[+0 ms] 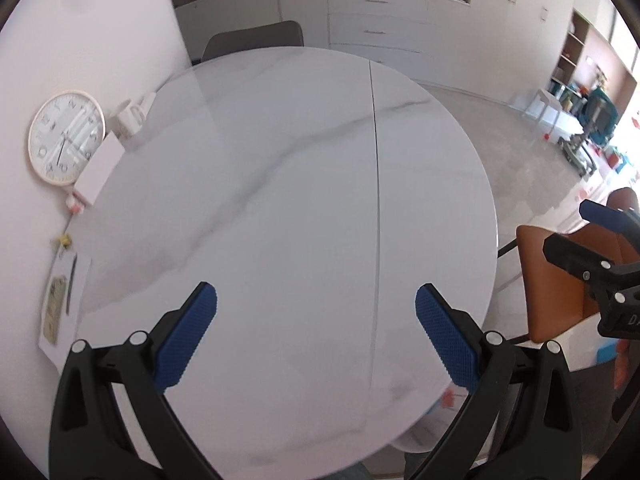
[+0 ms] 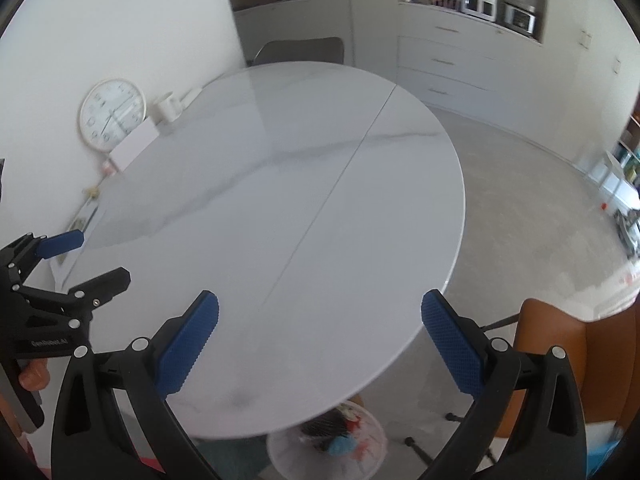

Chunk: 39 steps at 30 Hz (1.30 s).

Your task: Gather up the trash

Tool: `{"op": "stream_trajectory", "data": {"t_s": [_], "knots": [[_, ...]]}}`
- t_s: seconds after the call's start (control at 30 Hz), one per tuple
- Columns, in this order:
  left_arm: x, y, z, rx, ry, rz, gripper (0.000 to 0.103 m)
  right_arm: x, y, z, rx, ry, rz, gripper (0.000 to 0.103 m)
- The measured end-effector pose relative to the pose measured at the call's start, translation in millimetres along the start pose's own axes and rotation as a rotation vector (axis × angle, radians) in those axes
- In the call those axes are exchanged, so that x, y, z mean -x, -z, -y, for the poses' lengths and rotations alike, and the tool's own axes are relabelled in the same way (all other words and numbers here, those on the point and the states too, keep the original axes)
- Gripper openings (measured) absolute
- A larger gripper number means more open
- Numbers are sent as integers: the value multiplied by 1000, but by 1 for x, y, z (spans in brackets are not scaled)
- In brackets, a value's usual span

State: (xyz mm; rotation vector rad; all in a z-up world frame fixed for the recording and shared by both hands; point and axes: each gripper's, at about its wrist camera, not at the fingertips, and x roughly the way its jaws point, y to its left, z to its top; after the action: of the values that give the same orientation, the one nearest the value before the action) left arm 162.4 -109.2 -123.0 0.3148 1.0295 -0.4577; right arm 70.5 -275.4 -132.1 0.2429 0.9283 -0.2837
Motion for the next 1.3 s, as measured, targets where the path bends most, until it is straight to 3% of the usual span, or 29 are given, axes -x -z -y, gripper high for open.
{"op": "stream_trajectory", "data": {"t_s": [0.33, 0.6, 0.8, 1.3], "knots": [[10, -10, -41, -24, -16, 43, 95, 9, -14, -51, -19, 30, 67, 101], [21, -10, -38, -29, -23, 87, 95, 24, -10, -46, -48, 50, 111, 101], [35, -7, -39, 21, -50, 124, 95, 42, -9, -45, -16, 36, 180, 101], [46, -3, -41, 88, -117, 145, 95, 44, -20, -55, 81, -27, 200, 101]]}}
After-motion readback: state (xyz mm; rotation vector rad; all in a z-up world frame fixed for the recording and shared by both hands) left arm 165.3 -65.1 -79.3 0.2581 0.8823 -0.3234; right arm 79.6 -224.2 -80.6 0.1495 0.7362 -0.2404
